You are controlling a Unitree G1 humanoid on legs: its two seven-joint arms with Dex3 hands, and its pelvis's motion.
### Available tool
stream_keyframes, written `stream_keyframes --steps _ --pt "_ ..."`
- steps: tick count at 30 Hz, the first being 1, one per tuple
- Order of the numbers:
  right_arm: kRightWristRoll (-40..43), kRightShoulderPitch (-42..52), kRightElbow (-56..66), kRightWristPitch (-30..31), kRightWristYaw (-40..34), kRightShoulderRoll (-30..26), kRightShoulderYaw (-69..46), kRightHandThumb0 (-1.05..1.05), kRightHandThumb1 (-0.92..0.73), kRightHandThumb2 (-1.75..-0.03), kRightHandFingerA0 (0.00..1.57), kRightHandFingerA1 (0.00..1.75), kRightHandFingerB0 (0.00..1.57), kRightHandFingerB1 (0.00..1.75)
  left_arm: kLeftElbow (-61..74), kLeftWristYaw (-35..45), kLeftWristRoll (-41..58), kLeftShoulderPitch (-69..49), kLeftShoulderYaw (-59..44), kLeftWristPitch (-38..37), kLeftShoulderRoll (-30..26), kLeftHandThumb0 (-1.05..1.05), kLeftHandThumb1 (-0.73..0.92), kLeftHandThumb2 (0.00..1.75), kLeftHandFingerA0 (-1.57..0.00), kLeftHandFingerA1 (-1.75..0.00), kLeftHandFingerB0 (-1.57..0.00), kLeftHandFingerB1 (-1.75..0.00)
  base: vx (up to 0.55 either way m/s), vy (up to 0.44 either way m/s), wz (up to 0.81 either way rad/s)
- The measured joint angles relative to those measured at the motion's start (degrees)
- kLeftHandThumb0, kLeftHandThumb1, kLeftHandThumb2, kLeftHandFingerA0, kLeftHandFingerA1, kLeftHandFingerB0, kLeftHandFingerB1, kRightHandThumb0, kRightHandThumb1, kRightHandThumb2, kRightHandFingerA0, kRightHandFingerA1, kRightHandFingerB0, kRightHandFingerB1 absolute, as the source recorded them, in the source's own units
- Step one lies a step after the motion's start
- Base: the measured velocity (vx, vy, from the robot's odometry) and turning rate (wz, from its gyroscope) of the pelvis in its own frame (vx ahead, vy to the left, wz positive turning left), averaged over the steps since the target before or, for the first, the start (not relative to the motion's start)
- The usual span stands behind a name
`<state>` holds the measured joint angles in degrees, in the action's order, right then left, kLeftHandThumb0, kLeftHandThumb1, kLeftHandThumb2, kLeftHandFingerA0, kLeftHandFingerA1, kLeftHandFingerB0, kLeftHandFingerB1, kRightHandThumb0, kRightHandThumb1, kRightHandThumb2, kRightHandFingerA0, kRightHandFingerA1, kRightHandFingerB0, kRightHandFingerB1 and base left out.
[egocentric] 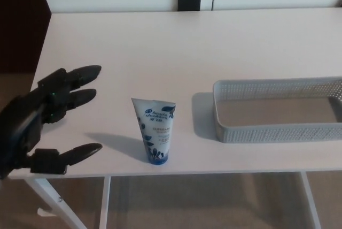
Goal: The robot walks towards a table in front, picks a shampoo with left hand and puts it in a small grey container
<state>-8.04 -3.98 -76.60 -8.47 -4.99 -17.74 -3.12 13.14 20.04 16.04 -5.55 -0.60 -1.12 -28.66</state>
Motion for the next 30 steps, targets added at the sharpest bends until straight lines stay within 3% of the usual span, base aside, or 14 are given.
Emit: stream_keyframes --steps 10,11,24,25,26,28,29,30 --pt "-0.54 -0.71 0.08 0.3 0.03 0.0 0.34 -0.31 -0.68 -0.6 0.79 0.52 0.6 0.43 -2.3 -0.32 -4.57 3.08 3.61 3.78 2.91 -0.3 0.49 0.58 -0.14 -0.38 -0.14 -0.29 0.0 0.0 0.0" --pt "-0.53 -0.77 0.07 0.3 0.03 0.0 0.24 -0.32 -0.68 -0.6 0.8 0.55 0.61 0.44 -2.35 -0.32 -5.0 3.49 4.25 4.21 3.49 -0.19 0.47 0.93 -0.04 -0.51 0.0 -0.47 0.0 0.0 0.0" --pt "-0.51 -0.86 0.12 0.3 0.09 0.0 -0.11 -0.32 -0.68 -0.61 0.77 0.51 0.61 0.43 -1.94 -0.74 -9.63 5.22 10.29 8.67 7.9 -0.21 0.44 0.91 -0.05 -0.51 0.0 -0.48 0.0 0.0 0.0" --pt "-0.51 -0.89 0.14 0.3 0.1 0.01 -0.11 -0.32 -0.68 -0.59 0.74 0.49 0.6 0.42 -1.96 -0.82 -9.95 5.34 10.67 8.98 8.37 -0.34 0.46 0.58 -0.11 -0.37 -0.1 -0.27 0.0 0.0 0.0" --pt "-0.51 -0.95 0.15 0.3 0.12 0.01 -0.13 -0.32 -0.68 -0.59 0.74 0.48 0.6 0.42 -2.07 -0.9 -10.34 5.52 11.02 9.26 8.86 -0.21 0.43 0.91 -0.05 -0.51 0.0 -0.48 0.0 0.0 0.0" --pt "-0.49 -1.01 0.08 0.32 0.19 0.03 -0.29 -0.33 -0.68 -0.59 0.75 0.48 0.59 0.42 -2.48 -1.14 -10.85 6.11 11.41 9.51 9.95 -0.21 0.43 0.91 -0.04 -0.51 0.0 -0.48 0.0 0.0 0.0" --pt "-0.48 -1.01 0.07 0.32 0.22 0.03 -0.34 -0.34 -0.68 -0.59 0.76 0.49 0.6 0.42 -2.6 -1.18 -10.95 6.26 11.47 9.58 10.28 -0.35 0.44 0.6 -0.08 -0.37 -0.09 -0.28 0.0 0.0 0.0" --pt "-0.47 -1.07 0.04 0.33 0.31 0.03 -0.49 -0.34 -0.68 -0.59 0.76 0.49 0.6 0.42 -2.9 -1.27 -11.26 6.75 11.65 9.79 10.91 -0.35 0.44 0.6 -0.08 -0.37 -0.09 -0.28 0.0 0.0 0.0"
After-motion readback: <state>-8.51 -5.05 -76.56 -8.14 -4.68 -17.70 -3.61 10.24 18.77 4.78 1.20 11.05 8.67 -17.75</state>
